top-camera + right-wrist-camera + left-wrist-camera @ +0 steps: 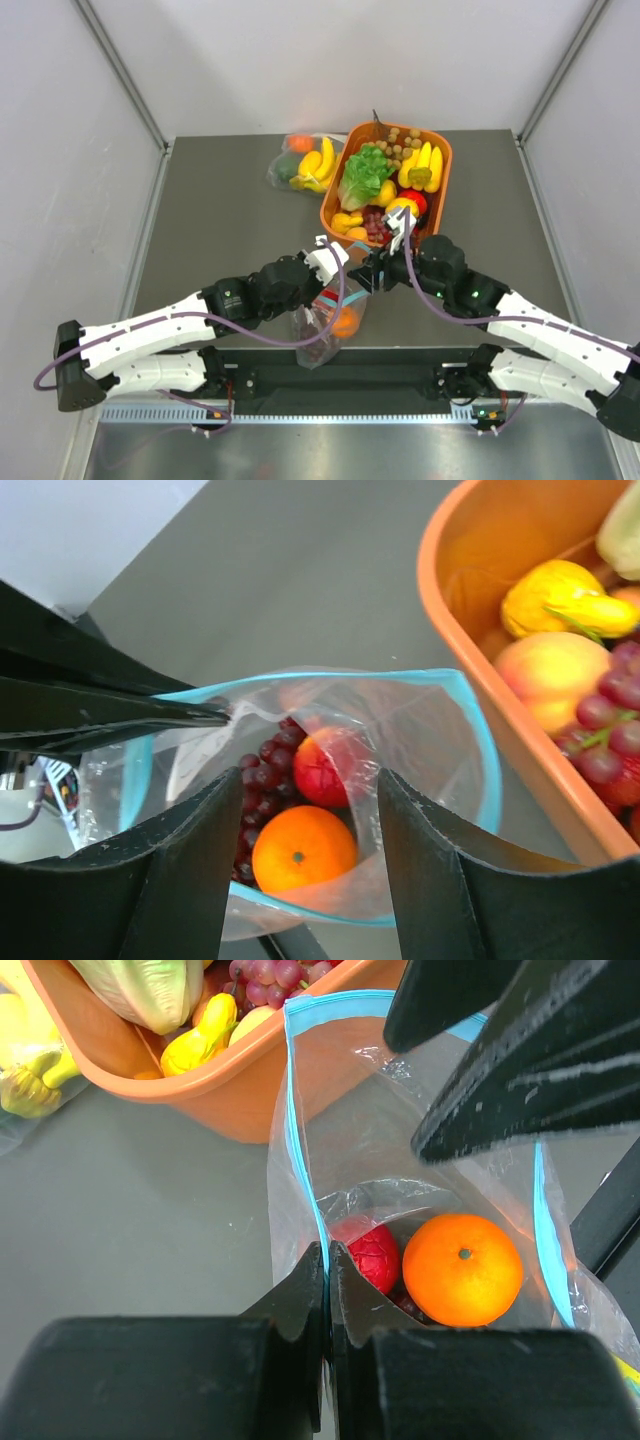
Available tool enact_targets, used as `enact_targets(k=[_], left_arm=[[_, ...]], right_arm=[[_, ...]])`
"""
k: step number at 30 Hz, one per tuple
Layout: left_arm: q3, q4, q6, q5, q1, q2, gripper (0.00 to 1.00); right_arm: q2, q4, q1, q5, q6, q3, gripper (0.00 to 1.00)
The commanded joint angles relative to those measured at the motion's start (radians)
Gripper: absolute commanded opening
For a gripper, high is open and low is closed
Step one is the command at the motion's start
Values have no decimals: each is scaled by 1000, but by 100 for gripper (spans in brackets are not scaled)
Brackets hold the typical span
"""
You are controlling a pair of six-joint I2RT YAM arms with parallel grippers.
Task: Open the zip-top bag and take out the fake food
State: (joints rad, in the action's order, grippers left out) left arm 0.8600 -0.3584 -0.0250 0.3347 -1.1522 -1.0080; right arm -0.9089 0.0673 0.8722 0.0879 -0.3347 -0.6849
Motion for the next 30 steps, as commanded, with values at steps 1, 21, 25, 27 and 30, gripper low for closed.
enact_targets(k=[1, 21, 25, 27, 30], left_arm=[[-4, 53, -1, 13, 5, 16, 5], [-3, 52, -4, -14, 5, 9, 4], [1, 50, 2, -28, 5, -6, 4], [2, 49, 5, -33, 5, -14, 4], [5, 44, 8, -42, 5, -23, 4]], right_arm=[[-19, -87, 37, -13, -9, -24, 55], [-341, 12, 177, 35, -6, -90, 54], [-338, 23, 232, -3, -44, -45, 55], [-337, 17, 269, -51, -72, -10, 56], [-344, -23, 315, -120, -119, 44, 59]])
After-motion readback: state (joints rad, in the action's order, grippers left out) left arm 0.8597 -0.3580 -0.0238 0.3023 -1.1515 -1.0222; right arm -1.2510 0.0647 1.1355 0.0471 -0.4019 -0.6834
